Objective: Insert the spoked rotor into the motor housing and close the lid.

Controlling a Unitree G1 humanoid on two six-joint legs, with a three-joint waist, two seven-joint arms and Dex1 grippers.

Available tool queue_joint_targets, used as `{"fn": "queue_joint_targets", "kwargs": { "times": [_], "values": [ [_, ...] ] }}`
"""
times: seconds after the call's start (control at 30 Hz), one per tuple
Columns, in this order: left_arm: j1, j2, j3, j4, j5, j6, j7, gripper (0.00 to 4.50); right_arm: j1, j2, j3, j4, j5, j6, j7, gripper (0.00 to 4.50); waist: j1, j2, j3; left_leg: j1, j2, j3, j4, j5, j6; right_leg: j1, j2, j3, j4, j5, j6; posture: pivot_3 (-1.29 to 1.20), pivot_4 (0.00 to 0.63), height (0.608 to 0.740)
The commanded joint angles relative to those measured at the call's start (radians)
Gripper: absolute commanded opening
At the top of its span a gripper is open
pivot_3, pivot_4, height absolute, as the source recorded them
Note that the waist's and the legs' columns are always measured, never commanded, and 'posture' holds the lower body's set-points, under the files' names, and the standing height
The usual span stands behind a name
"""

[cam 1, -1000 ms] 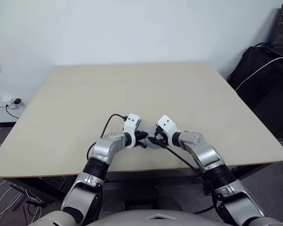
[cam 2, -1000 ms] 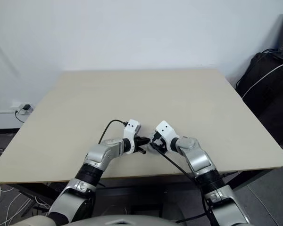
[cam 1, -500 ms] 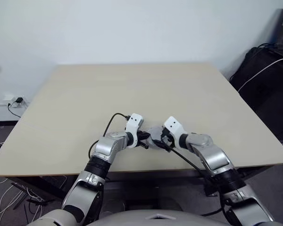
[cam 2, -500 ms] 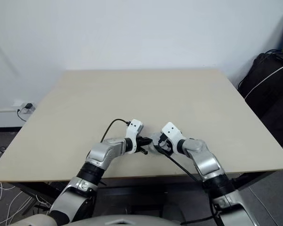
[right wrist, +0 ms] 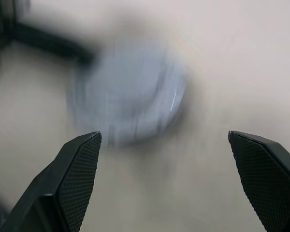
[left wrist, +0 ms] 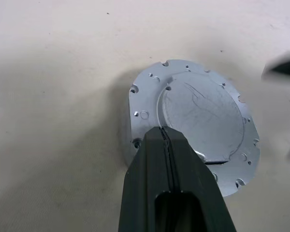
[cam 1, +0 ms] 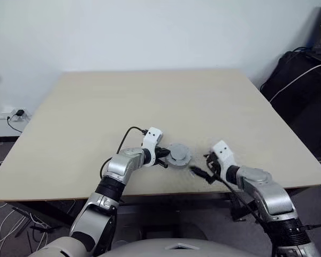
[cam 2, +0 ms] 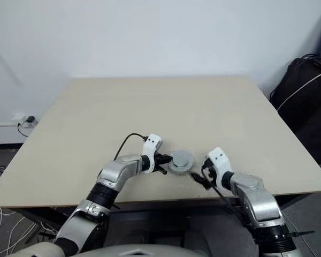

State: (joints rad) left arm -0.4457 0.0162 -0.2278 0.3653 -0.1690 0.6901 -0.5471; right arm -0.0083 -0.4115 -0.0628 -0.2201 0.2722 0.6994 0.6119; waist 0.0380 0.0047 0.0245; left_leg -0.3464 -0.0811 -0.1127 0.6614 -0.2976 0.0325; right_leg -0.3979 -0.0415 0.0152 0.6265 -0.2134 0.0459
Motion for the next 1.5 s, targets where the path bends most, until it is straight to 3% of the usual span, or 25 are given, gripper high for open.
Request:
{"fn": "queue_joint_targets", "kwargs": {
  "times": [0.03, 0.17, 0.4, 0.77, 1.17, 1.5],
  "values": [
    [-0.006, 0.0, -0.015, 0.013, 0.009, 0.004, -0.007, 0.0, -0.025, 0.074, -0.092, 0.013, 0.072, 0.026, -0.083, 4.47, 0.002, 0.0, 0.0, 0.0, 0.0, 0.0, 0.0, 0.0, 0.0, 0.0, 0.0, 0.0, 0.0, 0.0, 0.0, 0.0, 0.0, 0.74],
    [-0.005, 0.003, -0.016, 0.01, 0.011, 0.003, -0.008, 0.0, -0.072, 0.198, -0.182, 0.09, 0.161, 0.128, -0.189, 4.47, 0.001, 0.001, 0.0, 0.0, 0.0, 0.0, -0.001, 0.0, 0.0, -0.001, 0.0, 0.001, 0.0, 0.0, -0.001, 0.0, 0.0, 0.74],
    [0.0, 0.005, -0.016, 0.004, 0.014, 0.001, -0.008, 0.0, -0.114, 0.284, -0.195, 0.18, 0.224, 0.19, -0.24, 4.47, -0.002, 0.003, -0.001, 0.0, 0.0, 0.001, -0.001, 0.001, 0.003, -0.001, 0.0, 0.001, 0.0, 0.0, -0.002, 0.0, 0.0, 0.74],
    [-0.002, 0.006, -0.014, 0.005, 0.017, -0.008, -0.01, 0.0, -0.146, 0.326, -0.201, 0.245, 0.306, 0.299, -0.268, 4.47, -0.008, 0.004, -0.001, 0.0, 0.0, 0.001, -0.001, 0.002, 0.005, -0.001, 0.0, 0.001, 0.001, 0.0, -0.002, 0.0, 0.0, 0.74],
    [-0.002, 0.01, -0.017, 0.01, 0.02, -0.019, -0.018, 0.0, -0.175, 0.384, -0.337, 0.307, 0.508, 0.434, -0.247, 4.47, -0.023, 0.006, -0.003, 0.0, 0.0, 0.001, -0.002, 0.002, 0.005, -0.001, 0.001, 0.001, 0.001, 0.0, -0.002, 0.0, 0.0, 0.74],
    [0.004, 0.012, -0.016, 0.005, 0.017, -0.02, -0.015, 0.0, -0.133, 0.424, -0.324, 0.263, 0.555, 0.473, -0.244, 4.47, -0.027, 0.007, -0.003, 0.0, 0.0, 0.001, -0.002, 0.002, 0.005, -0.002, 0.001, 0.002, 0.002, 0.0, -0.002, 0.0, 0.0, 0.74]
  ]
}}
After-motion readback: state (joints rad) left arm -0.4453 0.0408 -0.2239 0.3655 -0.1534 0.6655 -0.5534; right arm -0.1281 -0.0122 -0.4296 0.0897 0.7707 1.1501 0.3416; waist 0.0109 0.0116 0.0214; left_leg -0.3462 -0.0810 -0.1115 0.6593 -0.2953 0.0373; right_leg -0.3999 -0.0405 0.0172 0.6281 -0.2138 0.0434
